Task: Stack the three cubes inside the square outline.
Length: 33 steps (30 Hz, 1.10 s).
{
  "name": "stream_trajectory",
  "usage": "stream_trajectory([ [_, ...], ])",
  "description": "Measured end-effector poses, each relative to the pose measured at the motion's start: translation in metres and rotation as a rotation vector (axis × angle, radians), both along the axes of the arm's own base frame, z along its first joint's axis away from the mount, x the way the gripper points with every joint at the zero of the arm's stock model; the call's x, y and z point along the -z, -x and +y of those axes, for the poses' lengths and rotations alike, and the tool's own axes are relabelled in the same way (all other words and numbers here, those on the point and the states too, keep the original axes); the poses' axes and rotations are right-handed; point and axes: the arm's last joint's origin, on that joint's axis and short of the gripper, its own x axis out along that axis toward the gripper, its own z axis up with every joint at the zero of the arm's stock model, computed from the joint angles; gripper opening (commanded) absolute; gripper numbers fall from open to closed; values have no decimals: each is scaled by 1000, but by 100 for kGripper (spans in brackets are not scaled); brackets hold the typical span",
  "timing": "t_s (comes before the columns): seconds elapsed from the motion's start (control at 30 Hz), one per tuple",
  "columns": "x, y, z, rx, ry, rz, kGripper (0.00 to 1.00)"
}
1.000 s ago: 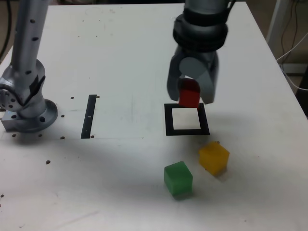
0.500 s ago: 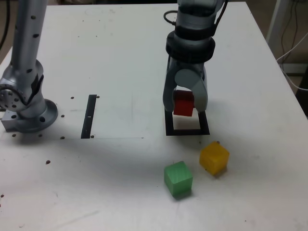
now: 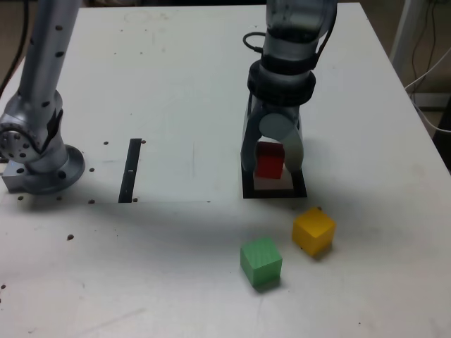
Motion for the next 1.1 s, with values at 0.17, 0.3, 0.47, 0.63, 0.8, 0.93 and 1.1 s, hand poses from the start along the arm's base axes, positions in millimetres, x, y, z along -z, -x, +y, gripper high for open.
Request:
stream_trajectory([
  [0.17, 6, -3, 3, -4, 2, -1, 40],
  [0.3, 8, -5, 3, 4, 7, -8, 70],
  [0.47, 13, -6, 3, 23, 20, -16, 99],
  [0.63, 16, -5, 5, 16, 21, -6, 99],
  [0.8, 16, -4, 5, 16, 21, -3, 99],
  [0.93, 15, -2, 6, 16, 19, -3, 99],
  [1.1, 3, 5, 7, 18, 5, -31, 99],
])
